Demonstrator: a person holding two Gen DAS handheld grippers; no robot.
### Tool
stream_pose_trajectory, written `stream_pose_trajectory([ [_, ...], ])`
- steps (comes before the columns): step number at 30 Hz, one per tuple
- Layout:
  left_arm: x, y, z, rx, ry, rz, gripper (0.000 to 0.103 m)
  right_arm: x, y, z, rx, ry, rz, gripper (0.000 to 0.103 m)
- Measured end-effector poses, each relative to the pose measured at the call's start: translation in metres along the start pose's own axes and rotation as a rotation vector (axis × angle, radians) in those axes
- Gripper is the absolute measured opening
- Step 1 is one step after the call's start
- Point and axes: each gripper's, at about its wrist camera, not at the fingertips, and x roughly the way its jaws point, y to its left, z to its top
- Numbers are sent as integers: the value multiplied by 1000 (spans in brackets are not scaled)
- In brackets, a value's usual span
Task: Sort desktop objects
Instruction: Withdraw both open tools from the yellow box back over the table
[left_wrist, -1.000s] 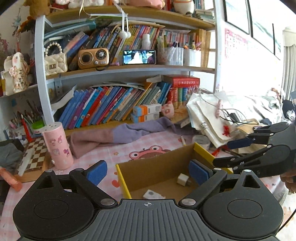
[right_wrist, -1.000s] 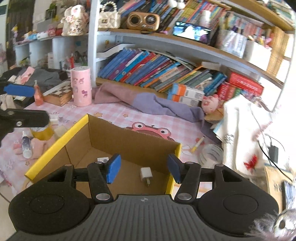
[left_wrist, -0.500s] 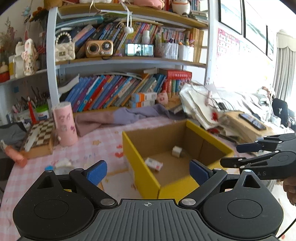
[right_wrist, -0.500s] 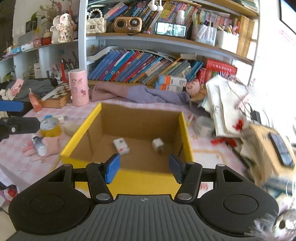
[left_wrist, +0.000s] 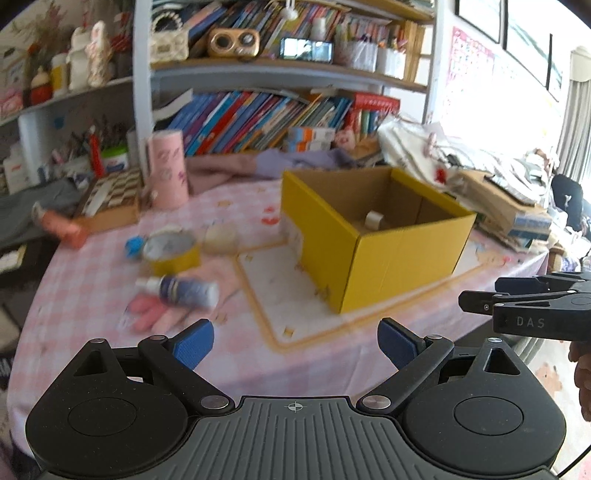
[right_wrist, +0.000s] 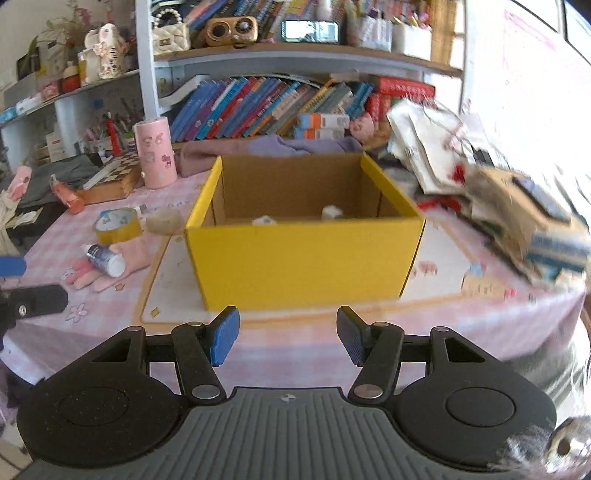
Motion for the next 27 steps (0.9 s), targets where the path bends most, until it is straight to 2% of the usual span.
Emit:
stream_pose_trajectory([
  [6,-10,11,-20,-15,29,31,97,-7,27,-25,9,46,17,57],
  [14,-20,14,-35,-32,42,50,97,-1,52,-44,39,145,106,58],
  [27,-29,26,-47,-82,61,84,97,-8,78,-50,-75,149,154,60],
])
